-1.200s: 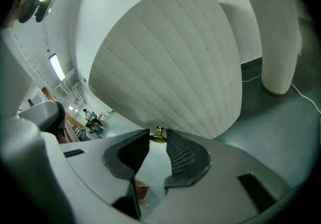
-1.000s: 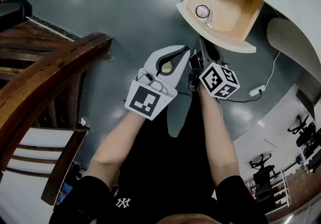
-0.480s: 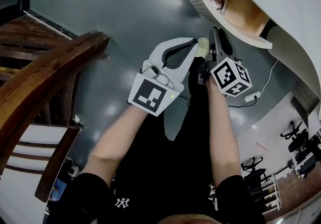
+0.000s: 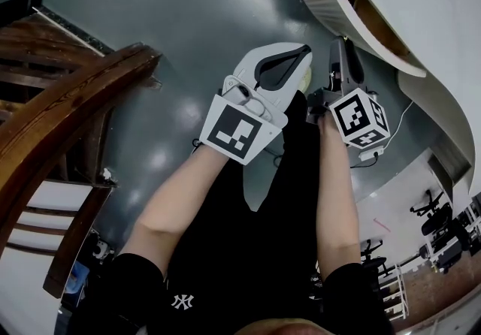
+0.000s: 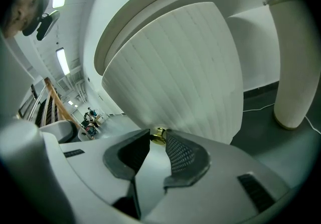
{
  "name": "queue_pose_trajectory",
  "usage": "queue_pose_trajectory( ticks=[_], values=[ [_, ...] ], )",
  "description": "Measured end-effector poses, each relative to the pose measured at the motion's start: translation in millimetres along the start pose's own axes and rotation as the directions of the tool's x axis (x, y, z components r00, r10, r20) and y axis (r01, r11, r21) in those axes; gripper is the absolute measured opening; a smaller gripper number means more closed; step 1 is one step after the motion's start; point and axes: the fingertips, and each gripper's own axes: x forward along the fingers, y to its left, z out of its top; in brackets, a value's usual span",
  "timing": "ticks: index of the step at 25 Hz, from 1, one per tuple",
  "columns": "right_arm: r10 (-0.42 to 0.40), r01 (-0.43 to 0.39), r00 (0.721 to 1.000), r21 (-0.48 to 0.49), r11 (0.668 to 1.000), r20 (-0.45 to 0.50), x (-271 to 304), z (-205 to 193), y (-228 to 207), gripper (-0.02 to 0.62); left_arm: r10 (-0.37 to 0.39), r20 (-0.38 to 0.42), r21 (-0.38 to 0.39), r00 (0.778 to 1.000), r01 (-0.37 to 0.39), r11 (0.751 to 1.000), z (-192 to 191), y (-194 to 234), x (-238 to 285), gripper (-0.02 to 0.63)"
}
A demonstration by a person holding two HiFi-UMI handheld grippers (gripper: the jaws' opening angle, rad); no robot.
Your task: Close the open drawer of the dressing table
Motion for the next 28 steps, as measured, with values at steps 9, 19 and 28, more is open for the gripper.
queue_pose_trajectory(
  ticks=[9,19,28],
  values=[
    [0.016,-0.014,0.999,-0.033,0.999,0.052,24.2,34.6,-10.6,0.110,0.018,0.022,0.007,1.000,-0.018,1.000,-0.9,10.9,22.7,0.010],
    [0.024,-0.018,0.996,-0.065,0.998,0.091,45.1,62.6,-19.5,0.110,0.040,0.038,0.000,0.999,-0.040,0.999,-4.4,22.8,33.9,0.009],
    [0.032,-0.020,0.992,-0.096,0.995,0.122,53.8,76.3,-23.8,0.109,0.056,0.041,-0.002,0.998,-0.056,0.998,-6.8,31.0,34.9,0.011]
  ],
)
